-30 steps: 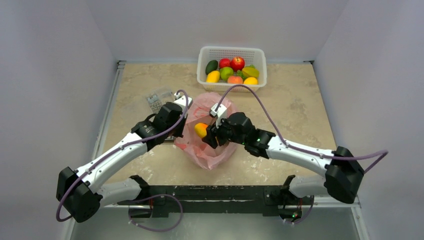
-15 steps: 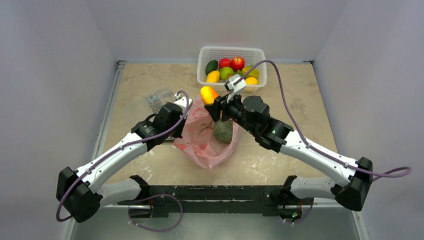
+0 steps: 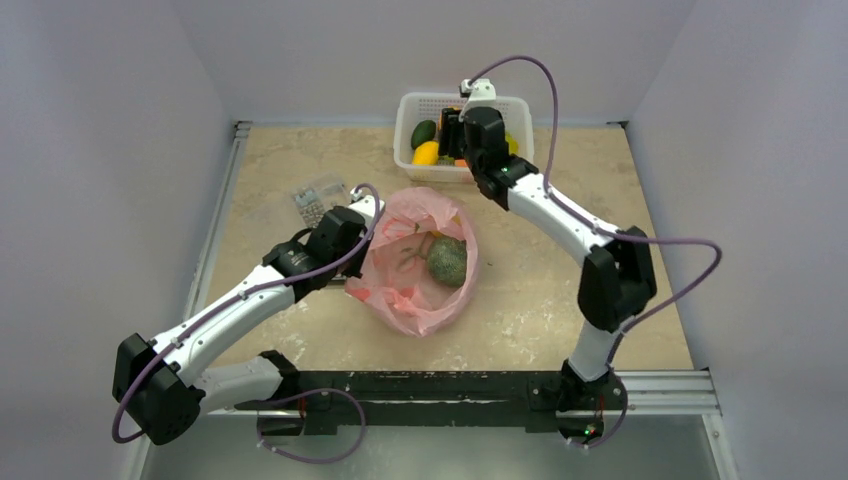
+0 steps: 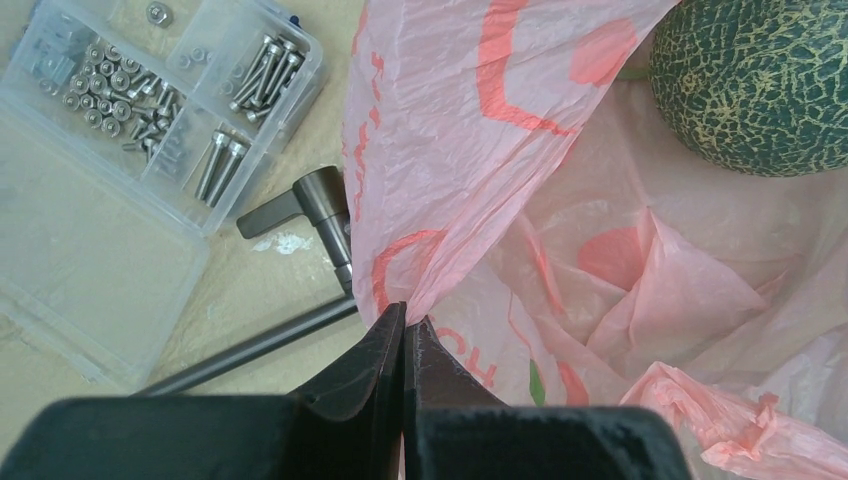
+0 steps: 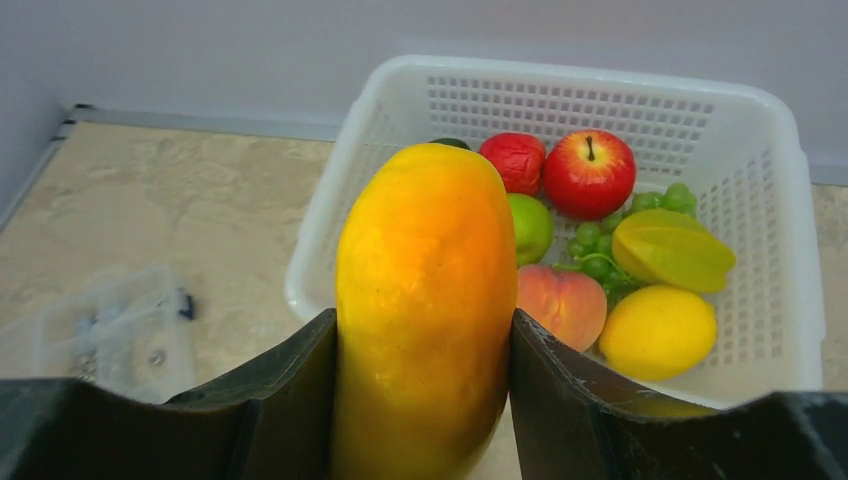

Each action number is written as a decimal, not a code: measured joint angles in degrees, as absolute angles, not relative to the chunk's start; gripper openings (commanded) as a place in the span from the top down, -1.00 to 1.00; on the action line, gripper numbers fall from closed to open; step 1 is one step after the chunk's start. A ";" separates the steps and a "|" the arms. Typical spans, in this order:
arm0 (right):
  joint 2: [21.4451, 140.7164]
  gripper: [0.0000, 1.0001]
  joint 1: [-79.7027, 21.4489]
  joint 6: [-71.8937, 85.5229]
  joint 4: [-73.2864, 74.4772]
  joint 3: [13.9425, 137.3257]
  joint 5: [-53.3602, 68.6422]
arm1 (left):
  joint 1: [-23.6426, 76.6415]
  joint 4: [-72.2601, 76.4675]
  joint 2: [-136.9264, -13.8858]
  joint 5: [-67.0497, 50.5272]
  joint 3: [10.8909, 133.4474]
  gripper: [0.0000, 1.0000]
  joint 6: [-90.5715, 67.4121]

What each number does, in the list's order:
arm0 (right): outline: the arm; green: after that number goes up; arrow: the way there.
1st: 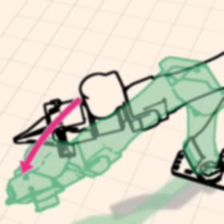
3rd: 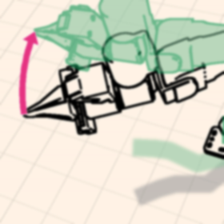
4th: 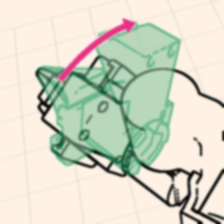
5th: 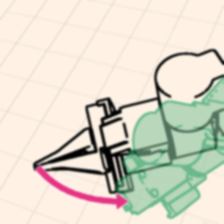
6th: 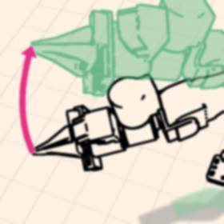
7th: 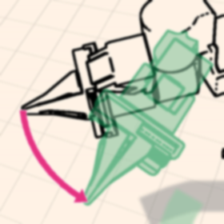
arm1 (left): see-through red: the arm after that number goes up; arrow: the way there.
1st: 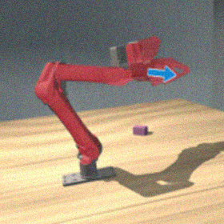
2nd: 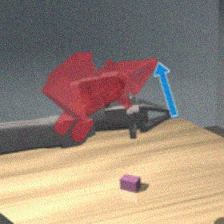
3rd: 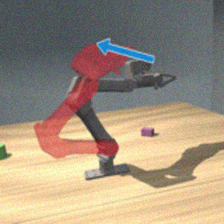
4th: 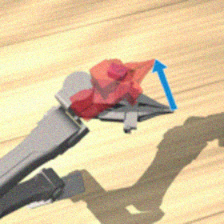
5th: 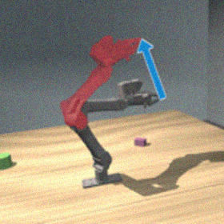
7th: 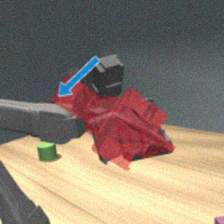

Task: Take the fake fruits out of the plastic bag

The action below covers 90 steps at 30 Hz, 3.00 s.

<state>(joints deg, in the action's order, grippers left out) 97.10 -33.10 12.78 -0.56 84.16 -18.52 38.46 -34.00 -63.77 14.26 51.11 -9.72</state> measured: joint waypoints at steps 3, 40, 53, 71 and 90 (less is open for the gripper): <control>106.43 0.86 -29.89 12.60 -0.08 90.94 -18.44 | 38.46 -34.02 -63.79 14.52 51.11 1.00 -9.41; 86.67 -0.98 -24.80 21.65 18.15 79.72 -7.18 | 38.44 -33.34 -60.05 8.80 51.33 -0.89 -8.32; 54.63 -0.98 -27.20 23.68 27.35 59.92 4.60 | 37.47 -39.92 -73.21 2.39 74.41 -1.00 -7.57; 58.37 -0.03 -46.61 37.91 20.73 40.60 -1.45 | 30.81 -37.34 -88.60 -8.60 73.28 0.86 -5.02; 75.68 -0.14 -49.28 36.69 8.34 33.78 -12.99 | 30.76 -31.81 -75.96 -2.61 66.41 1.00 -5.43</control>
<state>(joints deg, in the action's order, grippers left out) 75.68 -49.28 36.69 8.34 33.78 -12.99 30.76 -31.81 -75.96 -2.61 66.41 -5.43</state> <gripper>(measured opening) 0.431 0.006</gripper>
